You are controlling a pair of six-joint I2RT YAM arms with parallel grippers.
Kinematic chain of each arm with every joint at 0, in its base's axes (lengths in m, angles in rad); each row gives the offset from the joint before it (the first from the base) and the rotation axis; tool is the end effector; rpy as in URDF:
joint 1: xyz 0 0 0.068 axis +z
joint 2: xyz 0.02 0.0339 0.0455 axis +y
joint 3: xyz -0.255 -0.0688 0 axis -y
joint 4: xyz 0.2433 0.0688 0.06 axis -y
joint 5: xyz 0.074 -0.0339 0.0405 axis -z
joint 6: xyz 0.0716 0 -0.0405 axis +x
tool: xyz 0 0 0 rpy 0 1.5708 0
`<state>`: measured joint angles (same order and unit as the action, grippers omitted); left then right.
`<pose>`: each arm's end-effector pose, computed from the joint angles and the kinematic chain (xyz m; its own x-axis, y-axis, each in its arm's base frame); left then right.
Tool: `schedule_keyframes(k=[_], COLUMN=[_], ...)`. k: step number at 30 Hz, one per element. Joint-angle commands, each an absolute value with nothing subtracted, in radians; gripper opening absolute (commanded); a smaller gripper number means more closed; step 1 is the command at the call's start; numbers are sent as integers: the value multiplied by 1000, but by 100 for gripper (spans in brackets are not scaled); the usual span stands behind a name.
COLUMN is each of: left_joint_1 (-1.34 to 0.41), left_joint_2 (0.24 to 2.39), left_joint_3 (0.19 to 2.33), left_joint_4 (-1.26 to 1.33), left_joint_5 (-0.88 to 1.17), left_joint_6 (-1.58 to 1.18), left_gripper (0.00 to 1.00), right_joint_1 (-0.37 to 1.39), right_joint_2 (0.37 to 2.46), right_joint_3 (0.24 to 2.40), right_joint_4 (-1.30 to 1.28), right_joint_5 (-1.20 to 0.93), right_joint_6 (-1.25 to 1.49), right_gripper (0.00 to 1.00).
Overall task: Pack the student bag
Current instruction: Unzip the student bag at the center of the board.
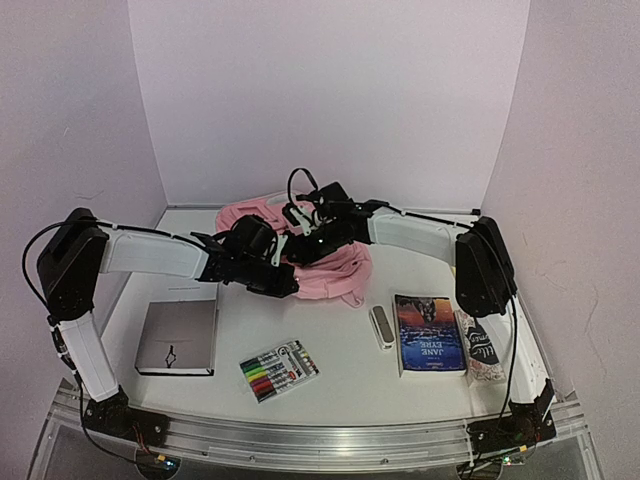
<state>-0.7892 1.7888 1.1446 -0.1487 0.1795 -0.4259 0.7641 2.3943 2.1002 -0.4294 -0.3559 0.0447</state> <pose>0.2777 -0.2980 0.1614 -0.7820 0.2109 -0.5865 0.5091 0.7591 -0.4058 0.3893 0.4076 0.1803 -0.5149 -0.4354 -0.7384 -0.8149 0.5160 0.2639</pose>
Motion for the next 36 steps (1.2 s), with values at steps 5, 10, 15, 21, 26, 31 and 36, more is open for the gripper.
schedule_keyframes(k=[5, 10, 15, 21, 26, 31, 36], left_joint_1=[-921, -967, -968, -981, -1040, -1107, -1106], left_joint_2=[1771, 1773, 1666, 1711, 1833, 1867, 1745], left_joint_3=[1191, 1135, 1006, 1060, 1256, 1355, 1250], left_joint_4=[52, 131, 238, 227, 161, 37, 55], left_joint_5=[153, 9, -111, -114, -79, -85, -151], left_joint_6=[-384, -420, -491, -381, -243, -175, -227], left_gripper=[0, 1, 1, 4, 5, 17, 48], right_joint_1=[737, 705, 654, 647, 647, 646, 636], right_joint_2=[2437, 2431, 2438, 2452, 2468, 2478, 2456], right_joint_3=[2163, 2160, 2162, 2159, 2158, 2185, 2163], right_joint_4=[-369, -349, -331, -303, -278, -275, -277], right_joint_5=[-393, -459, -492, -550, -572, -586, -608], right_joint_6=[247, 306, 334, 409, 452, 452, 407], right_gripper=[0, 0, 0, 0, 0, 0, 0])
